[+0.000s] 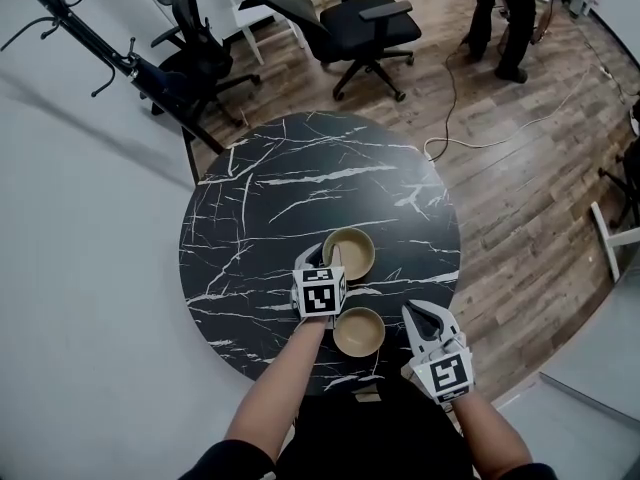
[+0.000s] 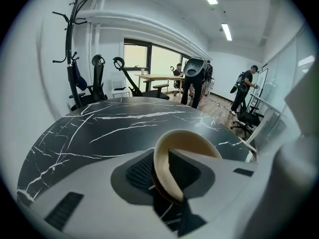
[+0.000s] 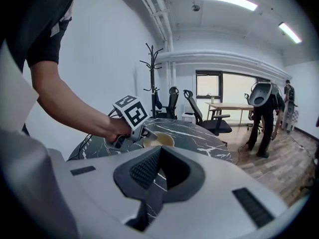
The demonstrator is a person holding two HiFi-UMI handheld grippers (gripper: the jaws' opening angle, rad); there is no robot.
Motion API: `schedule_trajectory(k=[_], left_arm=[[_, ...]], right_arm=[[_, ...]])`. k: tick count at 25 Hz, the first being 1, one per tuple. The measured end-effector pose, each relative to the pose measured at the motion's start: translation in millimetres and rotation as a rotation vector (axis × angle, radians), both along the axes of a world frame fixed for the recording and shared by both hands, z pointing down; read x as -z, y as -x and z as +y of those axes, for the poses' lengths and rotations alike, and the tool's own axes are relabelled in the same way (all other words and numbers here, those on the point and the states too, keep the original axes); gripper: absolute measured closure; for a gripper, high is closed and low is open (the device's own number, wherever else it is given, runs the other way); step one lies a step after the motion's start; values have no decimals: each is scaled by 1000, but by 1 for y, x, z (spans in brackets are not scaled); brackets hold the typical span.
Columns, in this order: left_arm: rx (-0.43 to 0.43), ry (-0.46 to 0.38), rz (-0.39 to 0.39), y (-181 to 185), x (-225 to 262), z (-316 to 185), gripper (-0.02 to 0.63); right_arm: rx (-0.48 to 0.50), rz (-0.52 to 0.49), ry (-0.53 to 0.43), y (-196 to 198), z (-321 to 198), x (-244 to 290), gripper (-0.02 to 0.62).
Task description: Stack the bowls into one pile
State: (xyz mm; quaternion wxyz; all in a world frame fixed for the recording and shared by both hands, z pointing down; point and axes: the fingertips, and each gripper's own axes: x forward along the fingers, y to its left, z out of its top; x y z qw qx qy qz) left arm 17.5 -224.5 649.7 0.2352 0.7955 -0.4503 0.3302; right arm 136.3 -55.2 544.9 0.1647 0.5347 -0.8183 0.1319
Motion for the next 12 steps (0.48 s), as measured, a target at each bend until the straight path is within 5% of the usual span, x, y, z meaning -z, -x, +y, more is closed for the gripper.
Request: schedule_trajectory(k=[4, 12], left_arm=[[-8, -6, 26, -2, 4, -1, 426], [-18, -65, 83, 0, 24, 3, 385]], right_arm=[[3, -9, -8, 4, -3, 2, 588], [40, 14, -14, 13, -6, 10, 588]])
